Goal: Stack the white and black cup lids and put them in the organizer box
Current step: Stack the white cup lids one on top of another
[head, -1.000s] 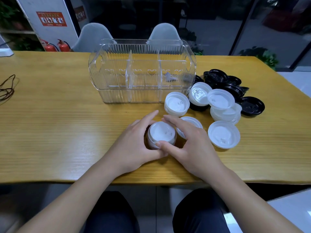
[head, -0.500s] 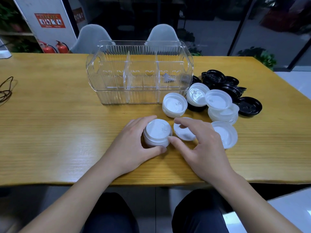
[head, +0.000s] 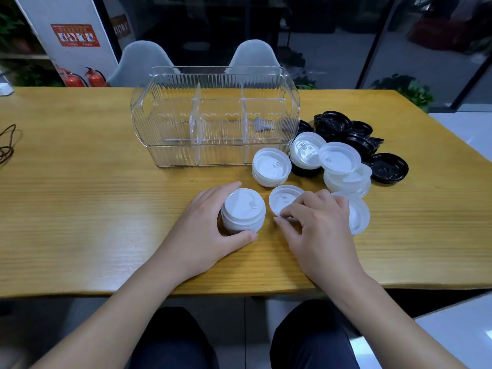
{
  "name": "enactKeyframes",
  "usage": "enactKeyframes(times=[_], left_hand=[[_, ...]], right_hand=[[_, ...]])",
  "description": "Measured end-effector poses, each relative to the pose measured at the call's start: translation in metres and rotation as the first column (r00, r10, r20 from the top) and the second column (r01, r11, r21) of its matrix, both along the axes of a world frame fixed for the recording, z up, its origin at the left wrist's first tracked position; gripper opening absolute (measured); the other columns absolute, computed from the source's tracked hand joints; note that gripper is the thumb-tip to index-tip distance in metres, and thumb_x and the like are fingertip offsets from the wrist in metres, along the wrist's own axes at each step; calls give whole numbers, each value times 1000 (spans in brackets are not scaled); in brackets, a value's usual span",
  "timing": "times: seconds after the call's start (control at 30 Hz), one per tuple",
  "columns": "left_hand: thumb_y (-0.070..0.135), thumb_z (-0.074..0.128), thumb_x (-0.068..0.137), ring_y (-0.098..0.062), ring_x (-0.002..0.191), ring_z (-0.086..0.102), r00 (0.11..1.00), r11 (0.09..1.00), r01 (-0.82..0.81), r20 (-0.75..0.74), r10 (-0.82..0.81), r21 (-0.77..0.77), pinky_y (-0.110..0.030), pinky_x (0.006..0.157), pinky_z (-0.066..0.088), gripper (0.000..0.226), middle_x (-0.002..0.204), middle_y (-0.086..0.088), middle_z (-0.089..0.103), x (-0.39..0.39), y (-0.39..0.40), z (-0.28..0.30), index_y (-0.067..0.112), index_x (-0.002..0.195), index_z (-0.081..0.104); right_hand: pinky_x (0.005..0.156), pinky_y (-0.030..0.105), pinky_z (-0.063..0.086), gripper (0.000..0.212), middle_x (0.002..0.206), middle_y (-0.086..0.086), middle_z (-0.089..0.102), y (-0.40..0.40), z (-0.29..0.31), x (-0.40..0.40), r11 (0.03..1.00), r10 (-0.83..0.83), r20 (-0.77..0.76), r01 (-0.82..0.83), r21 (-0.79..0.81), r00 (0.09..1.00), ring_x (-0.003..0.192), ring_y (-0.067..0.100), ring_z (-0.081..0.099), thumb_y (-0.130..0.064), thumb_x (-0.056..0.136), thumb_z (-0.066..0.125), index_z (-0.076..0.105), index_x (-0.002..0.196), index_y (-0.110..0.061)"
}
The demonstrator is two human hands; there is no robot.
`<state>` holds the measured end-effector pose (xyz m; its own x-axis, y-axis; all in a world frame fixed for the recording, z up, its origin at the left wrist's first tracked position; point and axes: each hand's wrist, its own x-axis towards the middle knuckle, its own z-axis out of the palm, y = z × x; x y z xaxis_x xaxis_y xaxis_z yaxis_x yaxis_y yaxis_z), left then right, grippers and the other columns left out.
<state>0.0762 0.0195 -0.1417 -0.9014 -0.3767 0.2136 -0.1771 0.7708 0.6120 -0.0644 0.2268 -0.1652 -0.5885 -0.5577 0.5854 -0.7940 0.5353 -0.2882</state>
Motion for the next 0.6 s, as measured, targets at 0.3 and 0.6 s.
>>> enactKeyframes(times=[0.3,0.6], left_hand=[[63,94,83,7,144,43,1000,1000,9,-13,-9,28,-11,118,32,99,149,36,51,1,1,1,43,168,47],[56,78,98,-11,157,48,976,993,79,-211,-61,82,-41,130,39,73,154,25,62,8,8,10,33,164,58]], right_hand=[[83,39,40,10,93,-10,68,1,9,3,975,62,70,-46,-218,996,84,19,59,-24,98,87,79,91,-22],[77,36,54,10,83,-4,76,-7,35,22,791,423,420,-101,-603,803,78,22,66,-16,100,82,81,91,-21]])
